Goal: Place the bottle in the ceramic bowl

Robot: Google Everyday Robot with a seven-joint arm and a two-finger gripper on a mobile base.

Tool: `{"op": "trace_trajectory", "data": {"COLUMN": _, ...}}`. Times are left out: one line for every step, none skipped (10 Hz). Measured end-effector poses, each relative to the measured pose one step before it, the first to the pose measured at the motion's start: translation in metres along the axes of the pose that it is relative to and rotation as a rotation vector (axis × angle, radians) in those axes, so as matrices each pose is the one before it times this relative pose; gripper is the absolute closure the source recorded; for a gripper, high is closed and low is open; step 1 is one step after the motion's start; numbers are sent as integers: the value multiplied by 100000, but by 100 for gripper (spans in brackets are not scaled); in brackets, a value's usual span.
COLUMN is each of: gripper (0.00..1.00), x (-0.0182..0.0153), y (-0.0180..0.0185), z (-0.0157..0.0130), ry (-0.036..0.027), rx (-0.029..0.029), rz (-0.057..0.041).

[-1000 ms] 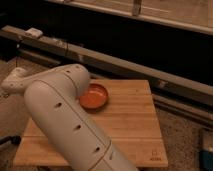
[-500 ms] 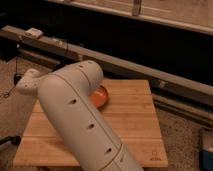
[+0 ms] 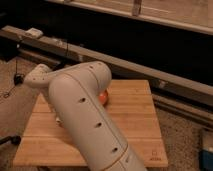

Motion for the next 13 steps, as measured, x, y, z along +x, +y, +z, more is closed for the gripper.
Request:
{"op": "trace_trajectory", "data": {"gripper": 23, "x": -242, "y": 624, "z": 46, "ry": 911, "rx": -2020, "rz": 435}}
{"op": "trace_trajectory", "data": {"gripper": 23, "x": -266, "y": 295, "z": 306, "ry": 1285, "rx": -1919, "rz": 965}}
{"op": "trace_trajectory", "data": {"gripper": 23, "x": -123, "y": 84, "z": 386, "ry": 1247, "rx": -1481, "rz": 1091}}
{"op": "trace_trajectory", "data": {"gripper": 23, "x": -45, "y": 252, "z": 336, "ry": 967, "rx": -1188, "rz": 500}}
{"op": "trace_trajectory", "data": {"gripper": 23, "x": 25, "y": 558, "z": 332, "ry": 791, "rx": -1090, "rz": -34}}
{"op": "trace_trajectory", "data": {"gripper": 23, "x": 73, "y": 394, "z": 372, "ry": 913, "rx": -748, "rz": -34}}
{"op": "trace_trajectory", "data": {"gripper": 27, "x": 33, "y": 79, "z": 242, "ry": 700, "rx": -717, "rz": 40}}
{"op": "trace_trajectory", "data": {"gripper": 38, "x": 51, "y": -15, "z": 305, "ry": 797, "rx": -1057, "rz": 59}}
{"op": "trace_trajectory", "data": {"gripper": 48, "x": 94, "y": -20, "z": -33, "ry": 344, "rx": -899, "rz": -59}}
{"op": "trace_trajectory", "data": {"gripper": 57, "x": 75, "y": 75, "z": -101, "ry": 79, "rx": -1006, "rz": -229}}
{"op": "trace_trajectory", "data": {"gripper": 67, "x": 123, "y": 71, "z": -256, "ry": 95, "rx": -1095, "rz": -249}}
{"op": "trace_trajectory", "data": {"gripper": 78, "x": 232, "y": -113, "z": -433, "ry": 197, "rx": -1907, "rz": -190}}
{"op": "trace_trajectory", "data": {"gripper": 87, "x": 179, "y": -134, "z": -753, "ry": -401, "rx": -1620, "rz": -309}}
